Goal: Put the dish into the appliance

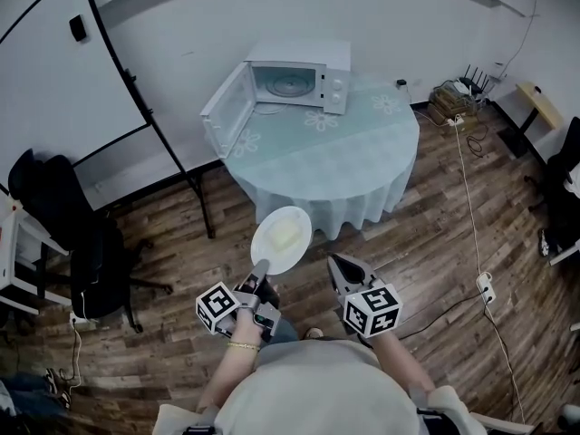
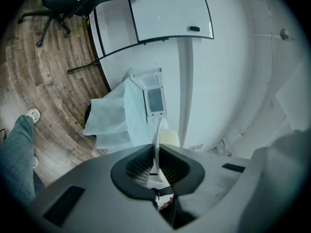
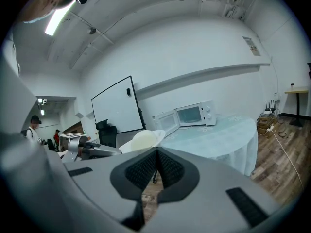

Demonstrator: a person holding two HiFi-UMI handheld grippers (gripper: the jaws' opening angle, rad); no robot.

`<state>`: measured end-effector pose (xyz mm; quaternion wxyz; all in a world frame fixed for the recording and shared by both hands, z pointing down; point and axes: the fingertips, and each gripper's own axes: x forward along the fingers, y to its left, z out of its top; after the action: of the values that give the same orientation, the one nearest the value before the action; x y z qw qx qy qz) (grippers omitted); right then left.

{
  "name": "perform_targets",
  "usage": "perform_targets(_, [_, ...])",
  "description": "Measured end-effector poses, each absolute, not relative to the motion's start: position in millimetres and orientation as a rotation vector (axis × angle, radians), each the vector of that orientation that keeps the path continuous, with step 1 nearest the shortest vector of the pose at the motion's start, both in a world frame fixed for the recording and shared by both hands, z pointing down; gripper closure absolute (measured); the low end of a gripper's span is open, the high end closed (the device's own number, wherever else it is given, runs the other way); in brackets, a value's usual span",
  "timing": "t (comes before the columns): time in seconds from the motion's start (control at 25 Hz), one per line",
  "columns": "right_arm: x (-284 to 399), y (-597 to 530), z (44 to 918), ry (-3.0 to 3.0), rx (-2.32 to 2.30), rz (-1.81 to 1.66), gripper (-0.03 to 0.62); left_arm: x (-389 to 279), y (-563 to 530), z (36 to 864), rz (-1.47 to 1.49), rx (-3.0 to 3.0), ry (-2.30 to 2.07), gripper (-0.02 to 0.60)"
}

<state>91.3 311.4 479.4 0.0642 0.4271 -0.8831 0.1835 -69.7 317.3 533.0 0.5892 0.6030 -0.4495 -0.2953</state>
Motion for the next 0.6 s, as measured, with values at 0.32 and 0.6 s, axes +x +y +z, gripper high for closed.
perform_targets(0.32, [88,304,481,-2.678,1.276,0.58,0.589,-70,317,536,-0.696,1.385,-1.044,0.545])
perform_targets(0.6, [85,286,489,-2.667,1.239,0.596,0.589,-72,298,538,-0.725,1.384,-1.05,0.545])
